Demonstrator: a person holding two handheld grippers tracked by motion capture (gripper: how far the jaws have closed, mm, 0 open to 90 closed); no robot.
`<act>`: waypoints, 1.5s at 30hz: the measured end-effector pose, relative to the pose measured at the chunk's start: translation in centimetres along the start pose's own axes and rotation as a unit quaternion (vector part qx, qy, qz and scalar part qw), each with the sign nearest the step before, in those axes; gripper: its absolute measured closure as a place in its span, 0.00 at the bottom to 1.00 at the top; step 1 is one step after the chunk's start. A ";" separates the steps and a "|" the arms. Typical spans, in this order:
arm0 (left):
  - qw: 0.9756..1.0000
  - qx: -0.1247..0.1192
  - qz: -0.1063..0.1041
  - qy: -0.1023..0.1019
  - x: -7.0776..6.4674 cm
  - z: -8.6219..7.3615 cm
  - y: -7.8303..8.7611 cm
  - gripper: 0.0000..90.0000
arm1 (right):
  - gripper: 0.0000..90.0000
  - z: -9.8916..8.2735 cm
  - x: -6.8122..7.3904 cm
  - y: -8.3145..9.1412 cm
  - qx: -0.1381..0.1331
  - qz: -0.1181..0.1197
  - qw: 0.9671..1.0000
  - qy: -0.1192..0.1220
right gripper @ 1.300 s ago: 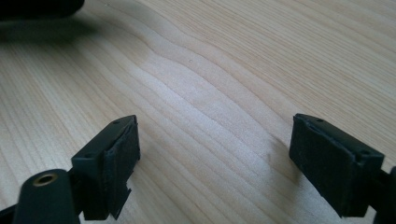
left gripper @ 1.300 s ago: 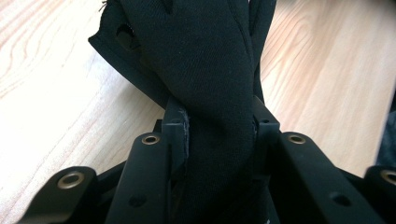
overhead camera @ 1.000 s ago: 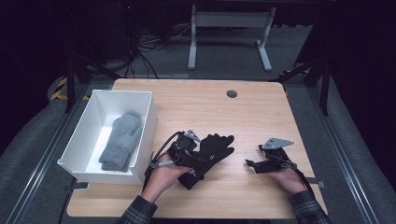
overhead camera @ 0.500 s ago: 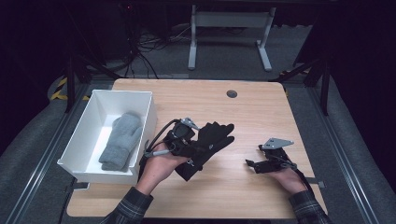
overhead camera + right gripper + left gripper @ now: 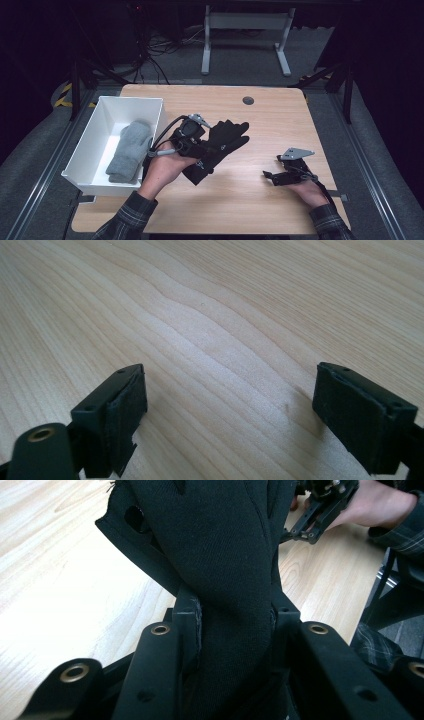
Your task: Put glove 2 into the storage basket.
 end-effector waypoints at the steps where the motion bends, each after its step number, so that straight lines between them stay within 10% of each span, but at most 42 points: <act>1: 1.000 0.000 0.001 -0.001 0.1 0.1 0.2 0.75 | 0.16 0.0 0.0 0.0 0.000 0.000 1.000 0.000; 19: 0.999 -0.005 0.031 0.009 2.5 0.1 4.4 0.75 | 0.17 0.0 0.0 0.0 0.000 0.000 1.000 0.000; 45: 0.993 -0.028 0.093 0.070 7.2 -4.0 10.3 0.75 | 0.16 0.0 0.0 0.0 0.001 0.000 1.000 0.000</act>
Point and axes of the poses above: each handheld gripper's, and its own axes: y roughly backward along the jaws, z roughly out of its top, x roughly to its left, the point moved 1 cm from there along -y, roughly forward along the jaws, and after that the axes turned 4 degrees about z, right-handed, at the moved point
